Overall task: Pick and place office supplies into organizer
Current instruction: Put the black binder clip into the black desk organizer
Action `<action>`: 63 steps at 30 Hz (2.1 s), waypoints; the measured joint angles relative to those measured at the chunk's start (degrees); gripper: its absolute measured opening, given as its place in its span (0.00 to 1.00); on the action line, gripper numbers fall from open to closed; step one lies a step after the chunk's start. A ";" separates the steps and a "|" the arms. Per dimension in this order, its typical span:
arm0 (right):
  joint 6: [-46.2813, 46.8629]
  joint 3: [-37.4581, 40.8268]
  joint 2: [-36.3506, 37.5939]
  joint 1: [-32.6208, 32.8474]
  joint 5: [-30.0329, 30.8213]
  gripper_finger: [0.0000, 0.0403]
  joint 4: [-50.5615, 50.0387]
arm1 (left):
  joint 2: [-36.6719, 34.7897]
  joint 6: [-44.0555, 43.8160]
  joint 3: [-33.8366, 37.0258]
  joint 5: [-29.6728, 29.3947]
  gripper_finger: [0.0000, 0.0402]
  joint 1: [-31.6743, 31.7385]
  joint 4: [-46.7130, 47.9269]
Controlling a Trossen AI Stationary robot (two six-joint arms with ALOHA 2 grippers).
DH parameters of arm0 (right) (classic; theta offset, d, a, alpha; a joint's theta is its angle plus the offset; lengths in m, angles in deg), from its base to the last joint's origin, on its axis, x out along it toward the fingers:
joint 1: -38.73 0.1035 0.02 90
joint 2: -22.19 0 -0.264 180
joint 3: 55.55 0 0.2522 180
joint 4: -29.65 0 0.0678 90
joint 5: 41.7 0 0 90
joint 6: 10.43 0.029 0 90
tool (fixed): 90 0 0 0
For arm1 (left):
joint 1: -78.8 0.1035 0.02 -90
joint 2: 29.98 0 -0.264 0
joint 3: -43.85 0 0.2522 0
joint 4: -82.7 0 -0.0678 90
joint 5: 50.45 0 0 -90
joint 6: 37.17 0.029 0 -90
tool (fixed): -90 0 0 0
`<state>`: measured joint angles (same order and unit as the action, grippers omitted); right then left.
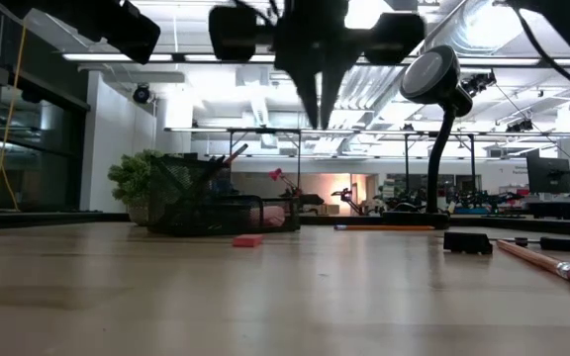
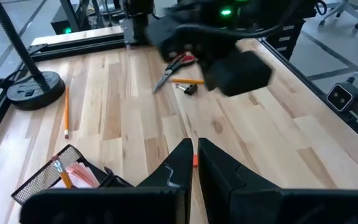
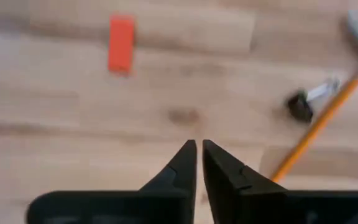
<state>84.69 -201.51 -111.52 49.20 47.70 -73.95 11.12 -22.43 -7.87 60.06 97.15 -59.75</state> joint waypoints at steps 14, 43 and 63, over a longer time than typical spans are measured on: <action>17.53 9.88 0.44 15.24 -14.34 0.00 0.00 | 0.00 0.01 0.00 2.86 0.04 -0.02 0.35; 23.42 58.95 30.48 0.24 -14.04 0.00 26.58 | 0.03 -0.22 0.00 -0.53 0.04 0.00 -1.36; 20.38 69.08 37.83 0.76 -4.20 0.00 35.63 | 0.04 -3.66 0.00 -1.86 0.04 0.00 -1.36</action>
<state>105.07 -132.43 -73.70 49.96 43.50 -38.32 11.17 -26.08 -7.87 58.20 97.15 -61.10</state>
